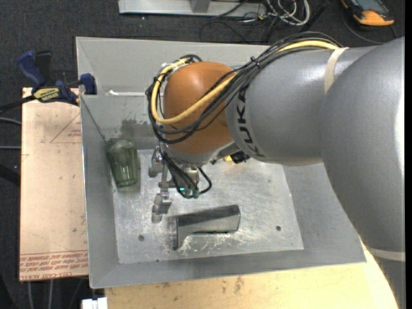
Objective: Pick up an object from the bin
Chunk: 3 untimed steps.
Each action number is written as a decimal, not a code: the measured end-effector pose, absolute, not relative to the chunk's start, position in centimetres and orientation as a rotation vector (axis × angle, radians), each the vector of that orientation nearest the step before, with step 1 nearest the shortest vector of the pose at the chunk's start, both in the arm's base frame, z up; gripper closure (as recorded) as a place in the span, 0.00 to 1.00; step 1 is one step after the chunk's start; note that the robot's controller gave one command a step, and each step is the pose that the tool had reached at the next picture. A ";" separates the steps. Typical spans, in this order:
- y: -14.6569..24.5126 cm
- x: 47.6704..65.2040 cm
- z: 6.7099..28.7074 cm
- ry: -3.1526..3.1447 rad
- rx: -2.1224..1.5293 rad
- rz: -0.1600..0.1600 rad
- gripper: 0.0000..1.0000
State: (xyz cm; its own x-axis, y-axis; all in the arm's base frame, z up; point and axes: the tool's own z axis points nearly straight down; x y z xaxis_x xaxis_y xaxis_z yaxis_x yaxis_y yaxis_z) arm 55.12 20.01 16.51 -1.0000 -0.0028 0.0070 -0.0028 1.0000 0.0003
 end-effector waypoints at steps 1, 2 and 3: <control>19.9 55.3 16.9 -3.141 0.000 -0.002 0.00; 17.8 52.9 17.8 -3.138 0.107 -0.004 0.00; 14.3 50.8 16.9 -3.138 0.216 -0.001 0.00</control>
Offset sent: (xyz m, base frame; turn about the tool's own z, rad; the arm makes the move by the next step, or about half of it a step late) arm -0.0652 -0.0710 0.0388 -0.1732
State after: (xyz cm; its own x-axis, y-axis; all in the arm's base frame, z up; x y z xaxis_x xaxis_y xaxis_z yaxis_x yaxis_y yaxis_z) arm 50.84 14.27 16.86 -0.9906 -0.1370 -0.0040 -0.1370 0.9906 0.0001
